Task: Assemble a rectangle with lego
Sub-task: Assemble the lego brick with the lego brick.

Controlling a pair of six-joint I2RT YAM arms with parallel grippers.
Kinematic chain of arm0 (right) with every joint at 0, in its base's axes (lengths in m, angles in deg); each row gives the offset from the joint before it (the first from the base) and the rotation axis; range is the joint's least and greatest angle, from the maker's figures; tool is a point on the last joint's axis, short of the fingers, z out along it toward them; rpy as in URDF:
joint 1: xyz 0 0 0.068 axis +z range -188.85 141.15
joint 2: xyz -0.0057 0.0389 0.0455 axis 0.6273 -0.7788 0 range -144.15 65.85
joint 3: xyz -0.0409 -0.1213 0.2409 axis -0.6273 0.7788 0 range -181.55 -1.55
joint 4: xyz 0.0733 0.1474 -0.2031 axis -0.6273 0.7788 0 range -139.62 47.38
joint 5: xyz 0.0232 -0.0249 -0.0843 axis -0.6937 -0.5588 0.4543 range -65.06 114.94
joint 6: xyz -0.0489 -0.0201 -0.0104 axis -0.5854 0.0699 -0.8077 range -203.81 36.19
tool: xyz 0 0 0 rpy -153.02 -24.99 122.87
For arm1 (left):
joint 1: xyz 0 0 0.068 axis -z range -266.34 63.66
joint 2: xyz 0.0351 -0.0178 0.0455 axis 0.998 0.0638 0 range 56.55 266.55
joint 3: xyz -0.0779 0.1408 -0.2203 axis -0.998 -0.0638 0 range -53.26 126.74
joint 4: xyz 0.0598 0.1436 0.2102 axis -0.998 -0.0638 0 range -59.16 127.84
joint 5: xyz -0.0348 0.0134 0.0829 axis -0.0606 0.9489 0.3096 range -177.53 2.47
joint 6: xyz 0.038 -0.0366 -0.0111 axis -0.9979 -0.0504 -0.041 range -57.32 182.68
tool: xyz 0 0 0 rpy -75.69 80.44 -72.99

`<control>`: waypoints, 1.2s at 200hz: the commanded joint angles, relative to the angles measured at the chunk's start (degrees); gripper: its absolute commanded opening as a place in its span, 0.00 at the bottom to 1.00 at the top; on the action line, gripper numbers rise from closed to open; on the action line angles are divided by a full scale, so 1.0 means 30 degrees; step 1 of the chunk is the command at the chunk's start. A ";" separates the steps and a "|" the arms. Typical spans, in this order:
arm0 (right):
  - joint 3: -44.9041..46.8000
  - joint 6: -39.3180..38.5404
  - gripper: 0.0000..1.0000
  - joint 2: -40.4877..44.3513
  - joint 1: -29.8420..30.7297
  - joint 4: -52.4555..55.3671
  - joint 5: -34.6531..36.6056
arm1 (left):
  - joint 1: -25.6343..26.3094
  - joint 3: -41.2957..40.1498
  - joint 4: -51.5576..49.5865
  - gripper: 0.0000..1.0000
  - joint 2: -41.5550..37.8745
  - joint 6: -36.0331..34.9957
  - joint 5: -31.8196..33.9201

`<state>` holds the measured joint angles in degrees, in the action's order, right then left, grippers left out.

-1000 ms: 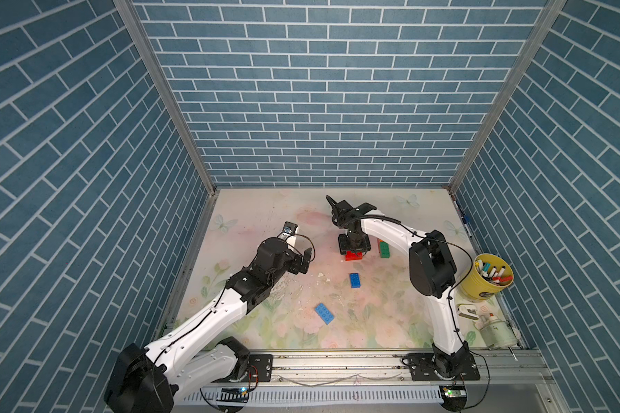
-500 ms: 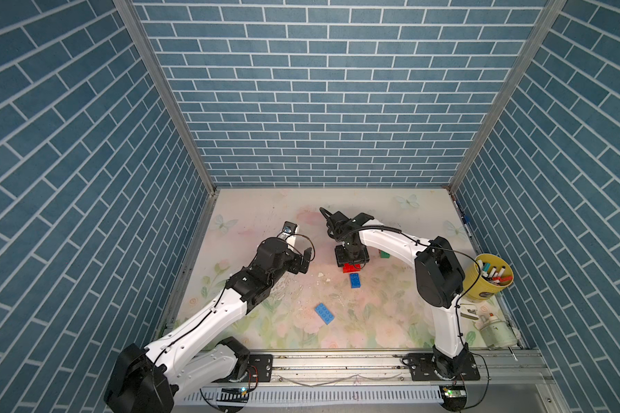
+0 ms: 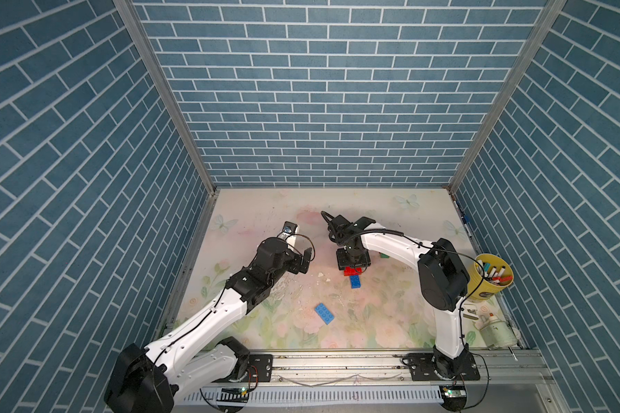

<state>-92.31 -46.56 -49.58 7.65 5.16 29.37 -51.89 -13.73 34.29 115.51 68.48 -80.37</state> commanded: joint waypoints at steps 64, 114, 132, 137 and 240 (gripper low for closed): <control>0.1212 0.1025 0.54 0.0889 0.0184 -0.0416 0.0367 | -0.0148 -0.0080 0.0191 1.00 0.0303 0.0160 -0.0248; 0.2168 0.1087 0.54 0.1253 0.0231 -0.0870 0.0511 | -0.0126 -0.0080 0.0213 1.00 0.0463 0.0126 -0.0250; 0.2686 0.1003 0.54 0.1497 0.0241 -0.1241 0.0697 | -0.0148 -0.0103 0.0196 1.00 0.0494 0.0143 -0.0236; 0.2837 0.0949 0.54 0.1575 0.0243 -0.1397 0.0729 | -0.0130 -0.0105 0.0194 1.00 0.0488 0.0128 -0.0247; 0.5750 0.0648 0.53 0.3176 0.0382 -0.4304 0.1942 | -0.0147 -0.0082 0.0133 1.00 0.0861 0.0112 -0.0252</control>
<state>-76.48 -46.14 -41.04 8.41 -7.16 32.54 -51.93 -13.73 34.31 117.47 68.50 -81.18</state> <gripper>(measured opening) 0.656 0.997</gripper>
